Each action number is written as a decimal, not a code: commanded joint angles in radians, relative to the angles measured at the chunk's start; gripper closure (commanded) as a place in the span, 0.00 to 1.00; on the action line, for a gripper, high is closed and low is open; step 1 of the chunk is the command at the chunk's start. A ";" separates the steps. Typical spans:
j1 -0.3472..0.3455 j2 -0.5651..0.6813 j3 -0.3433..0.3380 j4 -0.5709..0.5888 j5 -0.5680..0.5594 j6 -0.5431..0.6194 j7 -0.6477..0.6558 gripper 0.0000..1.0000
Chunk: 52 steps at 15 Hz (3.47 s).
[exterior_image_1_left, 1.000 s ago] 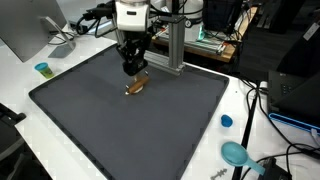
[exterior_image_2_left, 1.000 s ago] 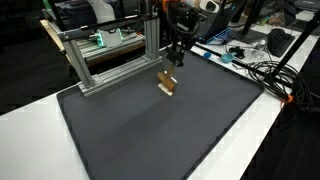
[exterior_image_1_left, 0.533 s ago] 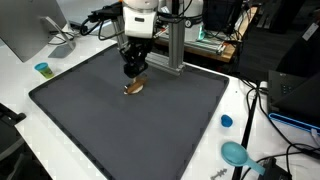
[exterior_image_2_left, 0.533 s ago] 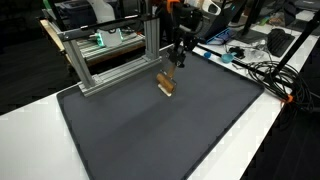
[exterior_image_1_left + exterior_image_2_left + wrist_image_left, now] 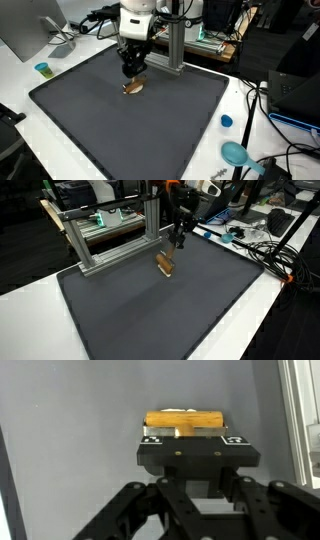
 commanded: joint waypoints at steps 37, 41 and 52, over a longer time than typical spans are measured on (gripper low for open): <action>-0.014 0.128 0.100 0.097 0.167 0.011 -0.109 0.78; -0.018 0.004 0.129 0.048 0.210 -0.013 -0.136 0.78; 0.026 -0.332 0.112 -0.049 0.296 -0.326 -0.257 0.53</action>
